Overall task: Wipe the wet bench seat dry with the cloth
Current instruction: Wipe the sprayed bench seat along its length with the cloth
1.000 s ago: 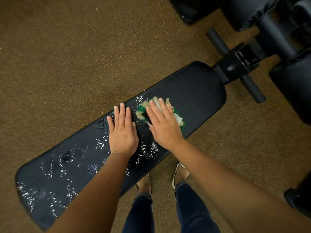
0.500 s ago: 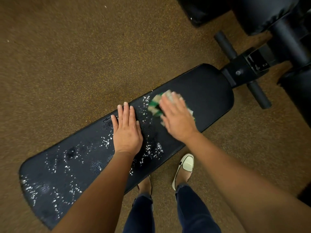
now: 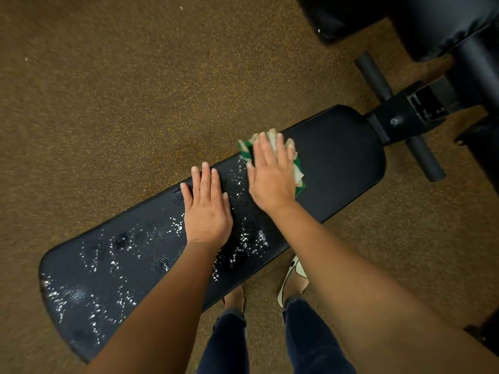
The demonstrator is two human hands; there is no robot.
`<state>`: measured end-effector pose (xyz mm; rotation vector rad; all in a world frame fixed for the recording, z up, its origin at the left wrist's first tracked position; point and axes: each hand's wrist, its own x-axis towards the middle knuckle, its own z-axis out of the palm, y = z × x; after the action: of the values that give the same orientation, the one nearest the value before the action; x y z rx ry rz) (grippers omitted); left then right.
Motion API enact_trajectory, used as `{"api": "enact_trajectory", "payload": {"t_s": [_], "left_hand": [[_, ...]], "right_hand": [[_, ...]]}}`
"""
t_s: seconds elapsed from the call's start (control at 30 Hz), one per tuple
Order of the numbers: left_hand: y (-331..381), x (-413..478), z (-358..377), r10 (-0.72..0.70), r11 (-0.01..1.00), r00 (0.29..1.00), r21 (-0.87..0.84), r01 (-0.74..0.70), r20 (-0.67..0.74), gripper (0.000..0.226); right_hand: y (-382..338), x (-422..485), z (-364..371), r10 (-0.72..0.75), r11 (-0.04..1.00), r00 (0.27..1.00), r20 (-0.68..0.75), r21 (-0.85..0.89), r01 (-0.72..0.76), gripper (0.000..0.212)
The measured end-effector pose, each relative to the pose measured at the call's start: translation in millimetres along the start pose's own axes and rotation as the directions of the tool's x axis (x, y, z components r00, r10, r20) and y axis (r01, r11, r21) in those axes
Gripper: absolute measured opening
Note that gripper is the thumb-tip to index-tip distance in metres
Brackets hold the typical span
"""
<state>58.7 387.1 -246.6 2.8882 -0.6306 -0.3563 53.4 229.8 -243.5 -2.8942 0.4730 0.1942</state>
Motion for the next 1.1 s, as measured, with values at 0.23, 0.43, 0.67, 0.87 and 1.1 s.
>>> {"api": "enact_trajectory", "payload": {"t_s": [0.23,0.43,0.67,0.87,1.1], "left_hand": [[-4.1,0.3,0.7,-0.015,1.000,1.000,-0.001,0.015,-0.008,0.058],[-7.2,2.4,1.6,-0.004,1.000,1.000,-0.008,0.004,-0.016,0.056],[-15.4,2.4,-2.2,0.047,0.999,0.999,0.012,-0.047,0.012,0.056],[-15.2,0.7,-1.9,0.036,0.999,0.999,0.004,-0.036,0.014,0.055],[-15.9,1.3,-2.7,0.030,1.000,0.999,0.007,-0.030,0.017,0.054]], "right_hand": [[45.0,-17.7,-3.0,-0.270,0.962,0.962,0.039,-0.033,0.271,0.055],[-9.6,-14.4,5.1,-0.259,0.966,0.965,0.043,0.013,0.259,0.055],[19.0,4.9,-2.9,-0.021,0.998,0.999,-0.035,-0.052,0.019,0.057],[16.2,-33.7,3.5,-0.452,0.892,0.889,0.075,0.023,0.452,0.053],[-10.1,1.3,6.4,-0.081,0.997,0.996,-0.047,-0.020,0.080,0.054]]}}
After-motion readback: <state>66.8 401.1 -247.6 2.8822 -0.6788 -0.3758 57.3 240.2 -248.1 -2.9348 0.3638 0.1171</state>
